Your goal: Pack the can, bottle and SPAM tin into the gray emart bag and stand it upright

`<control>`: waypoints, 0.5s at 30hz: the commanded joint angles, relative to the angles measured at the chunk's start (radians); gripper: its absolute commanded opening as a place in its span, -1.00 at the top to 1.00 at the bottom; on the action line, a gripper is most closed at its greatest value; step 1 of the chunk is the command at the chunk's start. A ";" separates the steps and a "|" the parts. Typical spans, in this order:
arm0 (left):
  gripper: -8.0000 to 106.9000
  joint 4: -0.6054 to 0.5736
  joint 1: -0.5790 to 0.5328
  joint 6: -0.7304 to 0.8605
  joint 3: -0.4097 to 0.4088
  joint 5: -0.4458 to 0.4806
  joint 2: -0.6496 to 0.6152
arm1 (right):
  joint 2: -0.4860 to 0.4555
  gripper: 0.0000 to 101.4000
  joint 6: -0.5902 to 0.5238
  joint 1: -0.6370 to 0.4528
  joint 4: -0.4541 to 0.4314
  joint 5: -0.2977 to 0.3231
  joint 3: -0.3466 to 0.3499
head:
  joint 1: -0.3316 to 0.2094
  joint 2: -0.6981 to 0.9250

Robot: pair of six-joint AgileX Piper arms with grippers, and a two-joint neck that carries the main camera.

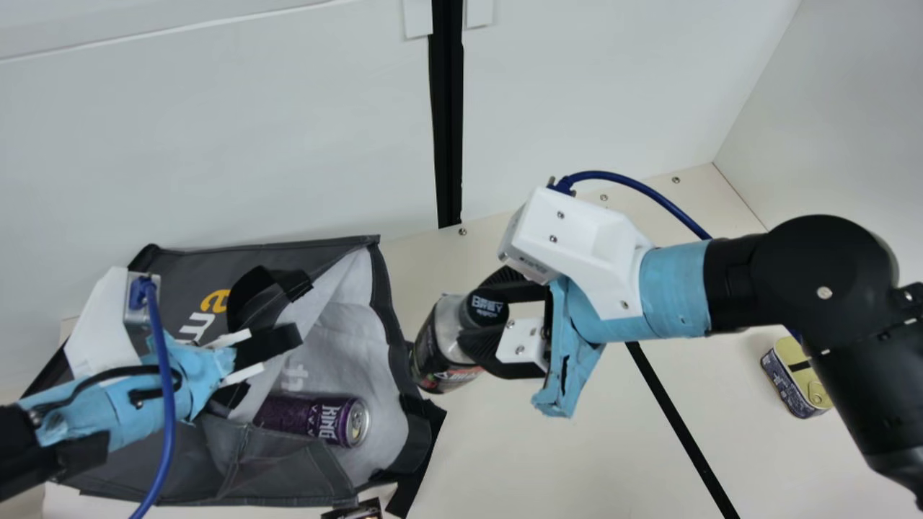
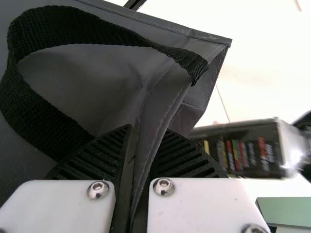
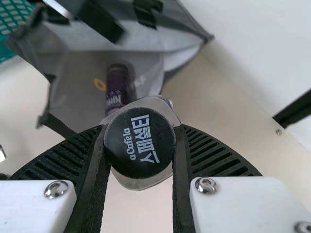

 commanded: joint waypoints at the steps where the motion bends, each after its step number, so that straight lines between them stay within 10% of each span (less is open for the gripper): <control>1: 1.00 0.000 0.000 0.000 0.000 0.000 0.000 | -0.004 1.00 0.026 0.025 0.002 -0.002 -0.016 | -0.021 -0.002; 15: 1.00 0.000 0.000 0.000 0.000 0.000 0.000 | -0.024 1.00 0.119 0.123 0.011 -0.002 -0.067 | -0.021 -0.002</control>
